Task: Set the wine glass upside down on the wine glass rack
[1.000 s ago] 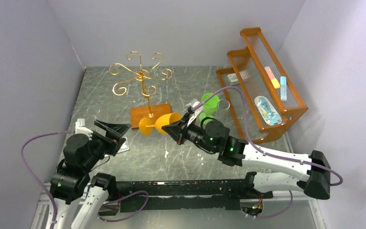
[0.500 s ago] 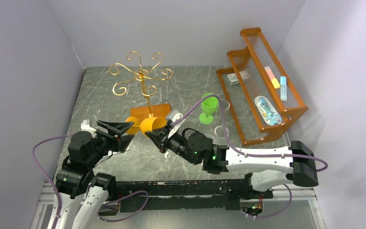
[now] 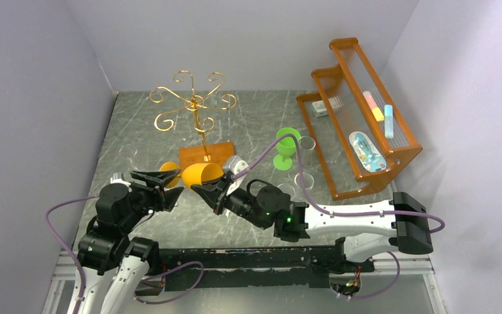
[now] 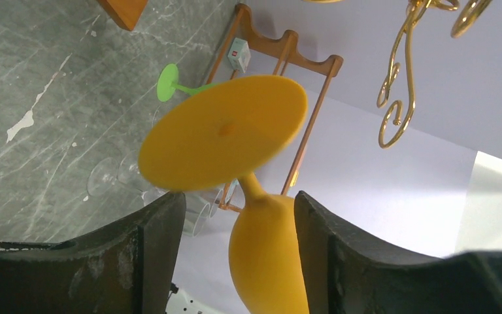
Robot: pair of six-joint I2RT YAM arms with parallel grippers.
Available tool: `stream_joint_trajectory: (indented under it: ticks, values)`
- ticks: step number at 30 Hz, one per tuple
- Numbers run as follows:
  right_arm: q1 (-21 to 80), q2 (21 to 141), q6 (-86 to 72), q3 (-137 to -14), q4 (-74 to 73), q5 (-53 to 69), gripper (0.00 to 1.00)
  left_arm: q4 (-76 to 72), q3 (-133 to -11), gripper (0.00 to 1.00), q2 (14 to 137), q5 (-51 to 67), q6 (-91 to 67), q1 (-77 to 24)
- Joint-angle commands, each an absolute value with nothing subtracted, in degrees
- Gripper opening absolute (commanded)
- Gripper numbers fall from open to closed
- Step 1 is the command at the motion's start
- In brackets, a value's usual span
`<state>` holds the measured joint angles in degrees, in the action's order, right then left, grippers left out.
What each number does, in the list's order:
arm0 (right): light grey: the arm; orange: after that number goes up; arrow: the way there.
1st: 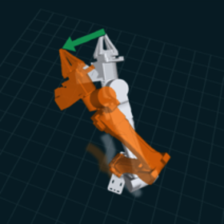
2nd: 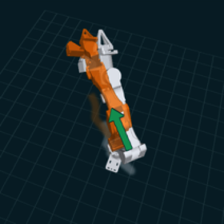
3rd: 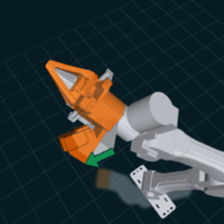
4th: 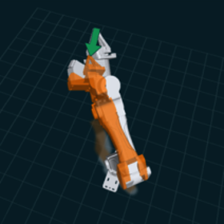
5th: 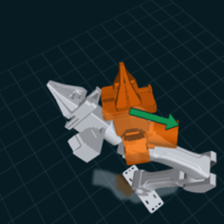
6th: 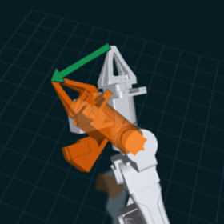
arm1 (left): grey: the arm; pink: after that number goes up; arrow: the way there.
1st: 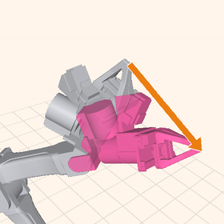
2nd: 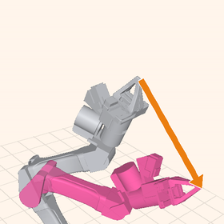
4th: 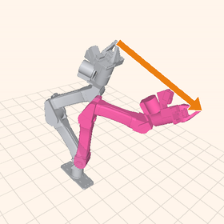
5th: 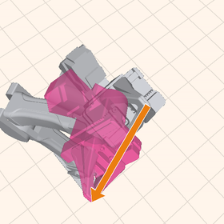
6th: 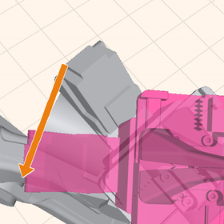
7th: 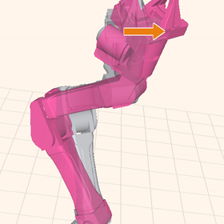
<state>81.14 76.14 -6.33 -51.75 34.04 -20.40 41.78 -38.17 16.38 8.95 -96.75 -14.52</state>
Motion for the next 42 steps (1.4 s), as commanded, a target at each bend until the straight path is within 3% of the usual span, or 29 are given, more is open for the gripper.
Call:
stream_joint_trajectory:
  ticks: [1,4,7,20,24,25,31,34,38,42]
  values:
    - [81.6,76.0,-8.0,-51.0,38.2,-18.1,0.0,41.2,-37.7,0.63,16.6,6.4,-99.2,-14.9]
    - [81.6,76.4,-8.6,-51.0,37.8,-17.4,0.0,41.4,-38.5,0.48,16.5,4.5,-99.7,-14.8]
    - [81.6,77.0,-9.0,-51.5,37.1,-17.5,0.0,40.4,-39.6,0.39,17.3,4.0,-99.3,-14.9]
    - [81.8,76.6,-10.8,-49.9,38.0,-11.4,0.0,35.1,-38.1,0.28,19.7,6.2,-101.7,-14.8]
    - [81.8,76.4,-11.5,-48.9,37.5,-10.1,0.0,32.7,-38.1,0.06,20.1,5.9,-100.3,-14.8]
    - [81.8,76.1,-12.2,-48.5,36.9,-10.4,0.02,32.5,-38.6,0.05,20.3,5.5,-99.1,-14.8]
    - [81.7,70.6,-17.1,-44.0,34.2,-13.8,0.44,36.5,-45.9,0.05,22.2,-2.7,-85.0,-14.9]
    - [81.6,67.2,-19.6,-42.6,31.6,-14.5,0.57,36.6,-48.5,0.05,22.0,-5.3,-76.9,-14.9]
    - [81.0,62.2,-22.5,-41.0,27.1,-15.4,0.69,36.0,-49.8,0.05,21.1,-6.4,-61.7,-14.8]
    - [78.6,57.2,-25.7,-40.2,22.2,-15.7,0.73,32.1,-48.0,0.05,16.9,-6.1,-45.2,-14.8]
